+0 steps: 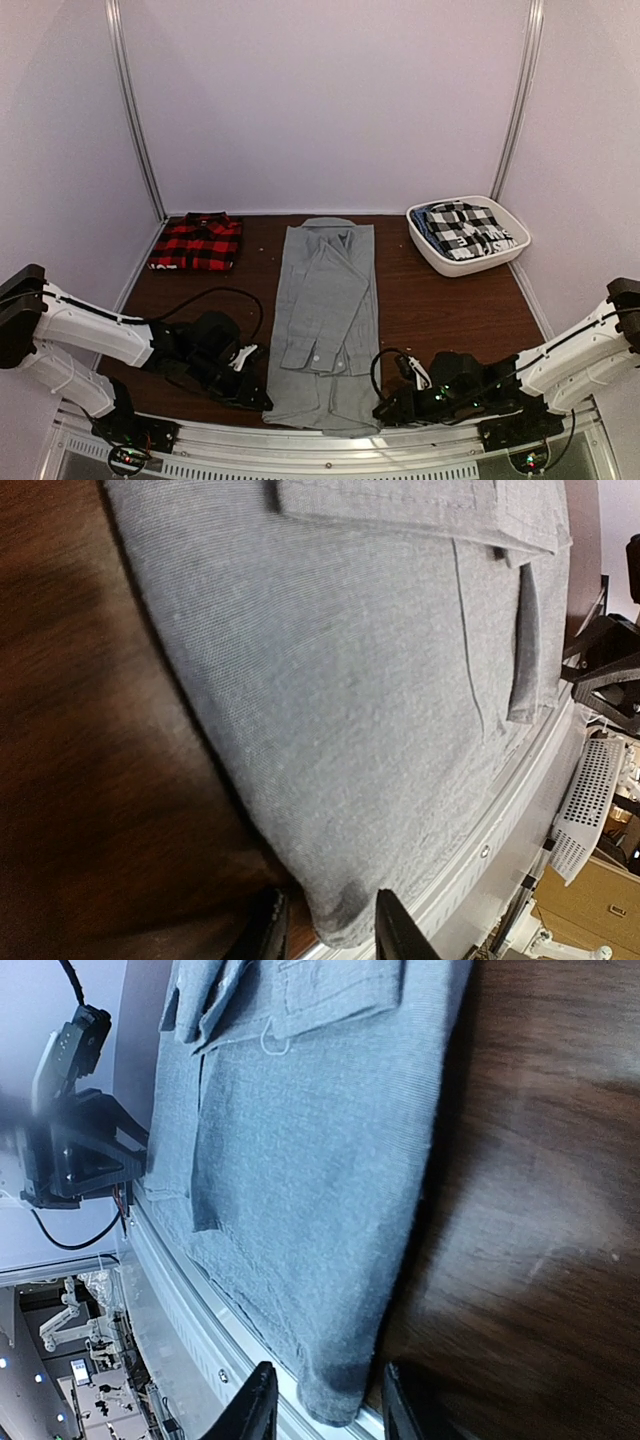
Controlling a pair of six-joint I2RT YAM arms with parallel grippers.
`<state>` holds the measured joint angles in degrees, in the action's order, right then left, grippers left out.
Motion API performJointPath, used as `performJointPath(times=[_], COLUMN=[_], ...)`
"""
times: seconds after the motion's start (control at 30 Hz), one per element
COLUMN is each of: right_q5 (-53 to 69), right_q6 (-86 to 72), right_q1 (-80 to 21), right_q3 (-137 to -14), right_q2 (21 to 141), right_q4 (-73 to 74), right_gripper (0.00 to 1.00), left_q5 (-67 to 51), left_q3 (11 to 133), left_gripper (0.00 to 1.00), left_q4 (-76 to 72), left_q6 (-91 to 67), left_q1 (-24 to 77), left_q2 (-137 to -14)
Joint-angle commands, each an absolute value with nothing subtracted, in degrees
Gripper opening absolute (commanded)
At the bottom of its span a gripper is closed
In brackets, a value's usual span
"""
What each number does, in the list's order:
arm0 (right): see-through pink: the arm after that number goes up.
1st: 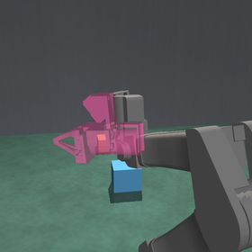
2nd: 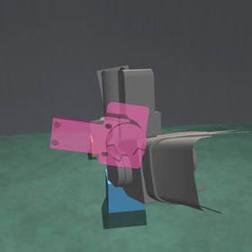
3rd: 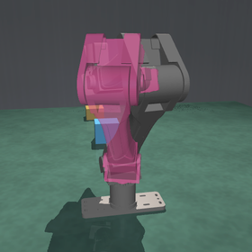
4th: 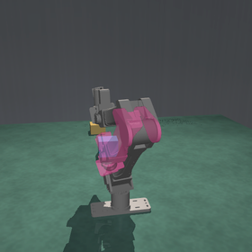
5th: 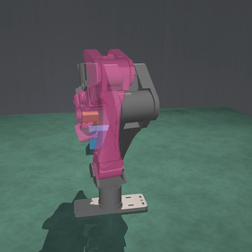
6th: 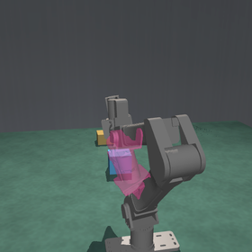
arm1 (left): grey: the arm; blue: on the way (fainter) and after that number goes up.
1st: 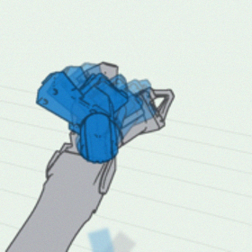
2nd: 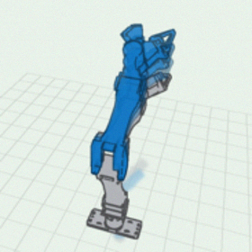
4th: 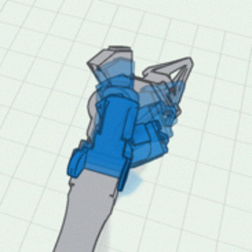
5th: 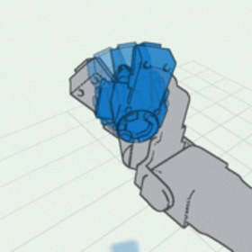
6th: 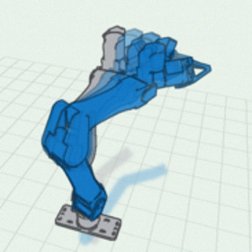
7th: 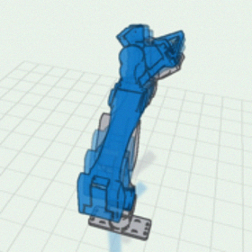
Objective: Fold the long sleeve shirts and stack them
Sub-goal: Pick up the rectangle-folded shirt from the center of the board.
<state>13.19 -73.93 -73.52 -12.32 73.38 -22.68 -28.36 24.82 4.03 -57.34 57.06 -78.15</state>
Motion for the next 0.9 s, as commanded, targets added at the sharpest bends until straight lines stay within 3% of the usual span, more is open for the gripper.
performJointPath(times=[0.0,0.2,0.43,0.6,0.87], right_q5=[15.3,17.2,15.6,13.7,14.2], right_q6=[-74.0,-74.8,-74.8,-72.1,-68.5], right_q1=[-74.4,-75.2,-73.4,-71.2,-66.8], right_q3=[-14.3,-15.7,-16.0,-18.8,-23.2], right_q2=[77.9,83.1,81.0,77.2,77.9], right_q4=[-21.0,-25.8,-24.9,-20.3,-17.1], right_gripper=[0.37,0.29,0.19,0.05,0.10], left_q5=[-29.2,-30.8,-29.5,-25.3,-26.2], left_q3=[25.1,25.0,26.2,30.0,33.7], left_gripper=[0.32,0.30,0.07,0.01,0.00], left_q4=[3.4,1.9,1.4,4.0,5.7], left_q6=[-57.3,-58.3,-59.4,-59.2,-57.2], left_q1=[57.2,57.7,57.7,57.4,54.3], left_q2=[-78.0,-78.0,-76.2,-73.4,-75.5])
